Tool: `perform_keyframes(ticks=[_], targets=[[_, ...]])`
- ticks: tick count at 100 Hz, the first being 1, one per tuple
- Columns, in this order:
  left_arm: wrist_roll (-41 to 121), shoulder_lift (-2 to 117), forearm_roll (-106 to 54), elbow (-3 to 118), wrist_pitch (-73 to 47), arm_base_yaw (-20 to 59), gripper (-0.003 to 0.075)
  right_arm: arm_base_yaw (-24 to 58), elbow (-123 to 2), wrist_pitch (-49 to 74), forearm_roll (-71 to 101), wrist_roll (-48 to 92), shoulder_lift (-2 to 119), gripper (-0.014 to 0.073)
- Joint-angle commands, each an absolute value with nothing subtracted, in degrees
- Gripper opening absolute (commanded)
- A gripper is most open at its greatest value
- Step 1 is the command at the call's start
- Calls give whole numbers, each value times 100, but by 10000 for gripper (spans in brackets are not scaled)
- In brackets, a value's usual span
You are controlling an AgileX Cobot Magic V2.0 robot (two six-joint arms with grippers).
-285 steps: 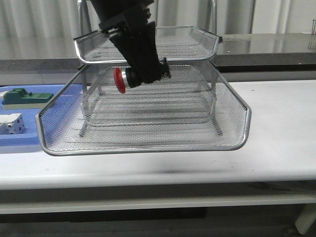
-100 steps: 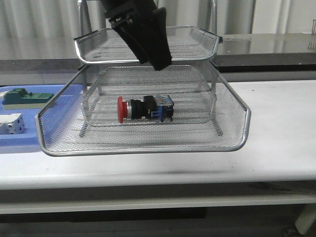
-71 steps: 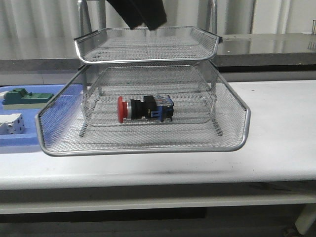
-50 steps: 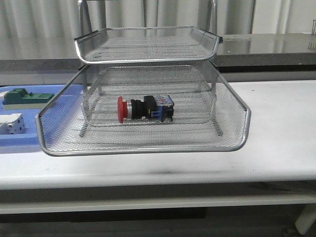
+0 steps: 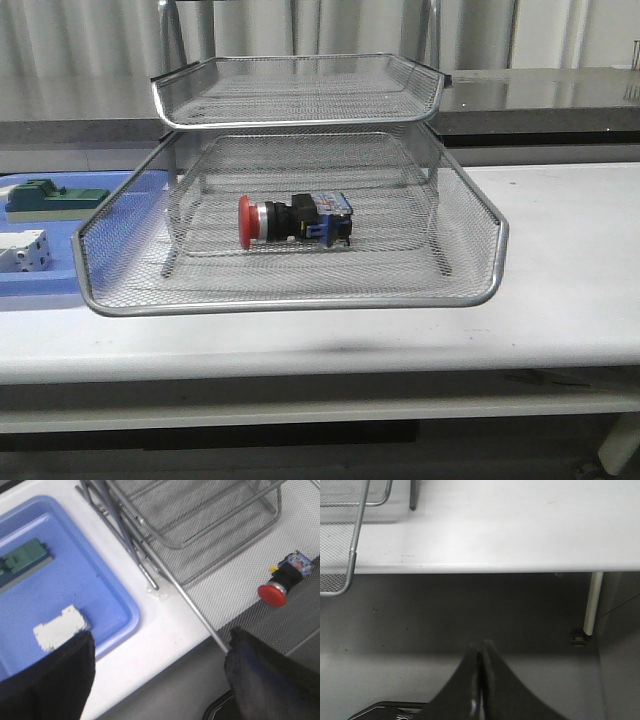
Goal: Place button on rack with both arms
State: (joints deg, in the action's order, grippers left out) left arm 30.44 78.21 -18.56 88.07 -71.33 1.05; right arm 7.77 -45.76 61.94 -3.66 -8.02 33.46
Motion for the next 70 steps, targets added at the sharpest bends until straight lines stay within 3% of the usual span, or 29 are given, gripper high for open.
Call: perform_keyframes(ticks=[1,21,70], targets=[[2983,7106,-2169,8363,-6612,-217,514,736,-4775,5915,-428,-762,3362,-67],[2983,5860,-2245,6832,-5413,-656,514,736,-4775,5915,-428,-762,3362,-67],[3041,3042,-2245,3446,-2035,-662,514,736,-4775,5915,-428,-762,3362,-67]])
